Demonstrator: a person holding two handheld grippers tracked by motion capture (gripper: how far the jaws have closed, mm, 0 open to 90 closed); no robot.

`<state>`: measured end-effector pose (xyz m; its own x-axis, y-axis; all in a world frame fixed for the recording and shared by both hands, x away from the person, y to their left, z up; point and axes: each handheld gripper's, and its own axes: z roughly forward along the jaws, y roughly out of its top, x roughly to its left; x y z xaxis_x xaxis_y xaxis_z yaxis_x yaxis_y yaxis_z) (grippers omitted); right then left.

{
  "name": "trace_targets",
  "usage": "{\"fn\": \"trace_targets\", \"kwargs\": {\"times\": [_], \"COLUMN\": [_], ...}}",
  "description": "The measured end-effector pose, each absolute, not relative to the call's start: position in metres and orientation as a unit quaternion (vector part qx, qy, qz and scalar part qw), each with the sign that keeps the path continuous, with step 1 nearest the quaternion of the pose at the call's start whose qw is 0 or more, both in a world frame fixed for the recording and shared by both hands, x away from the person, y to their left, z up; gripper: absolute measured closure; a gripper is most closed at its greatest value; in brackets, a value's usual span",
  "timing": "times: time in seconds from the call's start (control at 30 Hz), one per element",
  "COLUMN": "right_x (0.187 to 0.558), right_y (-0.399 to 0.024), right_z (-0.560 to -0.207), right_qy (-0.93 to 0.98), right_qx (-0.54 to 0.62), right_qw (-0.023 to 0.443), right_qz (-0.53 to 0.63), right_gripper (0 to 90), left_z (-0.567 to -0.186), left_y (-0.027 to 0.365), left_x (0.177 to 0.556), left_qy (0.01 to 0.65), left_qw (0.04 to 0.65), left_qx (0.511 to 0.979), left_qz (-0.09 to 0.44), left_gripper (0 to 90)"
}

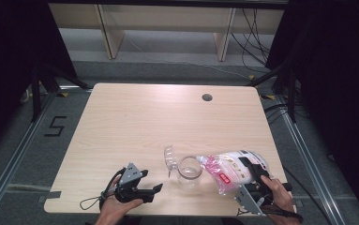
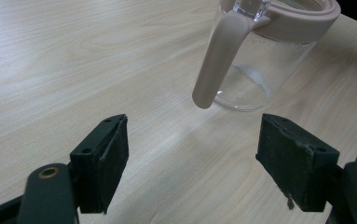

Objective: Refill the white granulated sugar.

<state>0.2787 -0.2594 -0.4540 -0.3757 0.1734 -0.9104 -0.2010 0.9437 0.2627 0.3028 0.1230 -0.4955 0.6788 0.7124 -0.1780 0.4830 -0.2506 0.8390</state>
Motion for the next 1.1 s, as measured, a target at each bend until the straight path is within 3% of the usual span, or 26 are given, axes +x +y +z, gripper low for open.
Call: {"fn": "trace_targets", "kwargs": {"times": [1.1], "right_x": [0.280], "right_y": [-0.246], "right_z": [-0.449], "right_qy": [0.795], "right_qx": [-0.120], "right_qw": [0.592], "right_qz": [0.063], "right_gripper": [52.1], "left_z": [-0.494], "left_y": [0.124], "left_x": [0.302], "left_qy": [0.385], "left_qw": [0.477], "left_qx": [0.781], "left_qz": [0.119], "left_gripper": [24.6]}}
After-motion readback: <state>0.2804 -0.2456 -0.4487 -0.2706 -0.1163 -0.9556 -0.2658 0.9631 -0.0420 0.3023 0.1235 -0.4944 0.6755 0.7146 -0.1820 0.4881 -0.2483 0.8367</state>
